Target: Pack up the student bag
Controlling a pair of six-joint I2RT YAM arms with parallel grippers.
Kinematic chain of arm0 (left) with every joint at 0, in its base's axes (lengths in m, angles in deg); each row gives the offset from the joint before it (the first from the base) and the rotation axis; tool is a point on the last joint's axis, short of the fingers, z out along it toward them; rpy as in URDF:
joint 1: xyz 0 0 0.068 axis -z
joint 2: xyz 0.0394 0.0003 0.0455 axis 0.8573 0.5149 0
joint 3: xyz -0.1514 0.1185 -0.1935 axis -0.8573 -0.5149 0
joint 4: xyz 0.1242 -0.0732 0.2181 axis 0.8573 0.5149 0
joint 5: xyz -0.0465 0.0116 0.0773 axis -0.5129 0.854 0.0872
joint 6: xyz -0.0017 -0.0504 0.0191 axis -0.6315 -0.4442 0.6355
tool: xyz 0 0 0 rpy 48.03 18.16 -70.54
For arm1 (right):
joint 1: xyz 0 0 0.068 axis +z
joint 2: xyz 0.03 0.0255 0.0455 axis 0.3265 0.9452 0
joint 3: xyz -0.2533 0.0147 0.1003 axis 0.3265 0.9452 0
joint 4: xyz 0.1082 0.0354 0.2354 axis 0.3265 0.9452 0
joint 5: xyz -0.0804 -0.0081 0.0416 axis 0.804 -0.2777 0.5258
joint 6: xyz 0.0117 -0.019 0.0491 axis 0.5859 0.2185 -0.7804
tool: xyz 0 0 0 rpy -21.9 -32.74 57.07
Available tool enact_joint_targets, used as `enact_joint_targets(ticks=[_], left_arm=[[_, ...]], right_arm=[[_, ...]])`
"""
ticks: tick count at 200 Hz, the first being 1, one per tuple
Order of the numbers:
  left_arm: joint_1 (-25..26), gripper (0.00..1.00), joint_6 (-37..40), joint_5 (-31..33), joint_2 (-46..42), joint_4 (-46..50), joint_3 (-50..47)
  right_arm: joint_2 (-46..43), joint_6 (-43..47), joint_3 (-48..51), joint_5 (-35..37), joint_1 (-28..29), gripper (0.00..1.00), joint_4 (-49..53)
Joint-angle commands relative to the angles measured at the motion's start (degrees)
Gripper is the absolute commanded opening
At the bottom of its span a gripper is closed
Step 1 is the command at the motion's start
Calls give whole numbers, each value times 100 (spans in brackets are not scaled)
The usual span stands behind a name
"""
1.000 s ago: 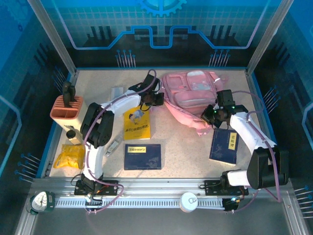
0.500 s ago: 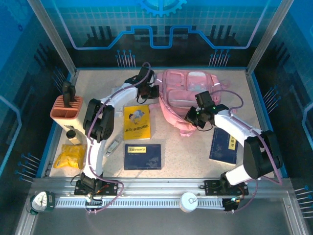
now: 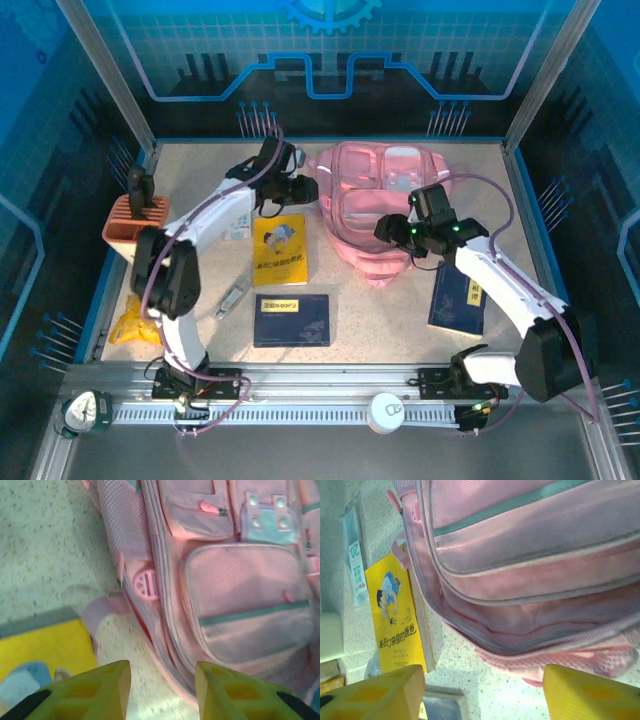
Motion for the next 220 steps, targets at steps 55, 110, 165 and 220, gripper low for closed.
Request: enact_joint_targets(ticks=[55,110,165,220], left_arm=[[511,40,-1542,206,-1966,-654,-2708],[643,45,-1943,948,-2750,-74,-3590],[-55,50,-1769,1107,-2542,-17,-3822],[-545,46,-1527,764,-1843,-476,-3827]], right_arm=[[-11,1206,388,-750,255,76,646],[607,994,315,-931,1157,77,204],[1804,307,-309,-1107,2054,69,-804],[3171,61,-1432,-902,2346,57,-1002]])
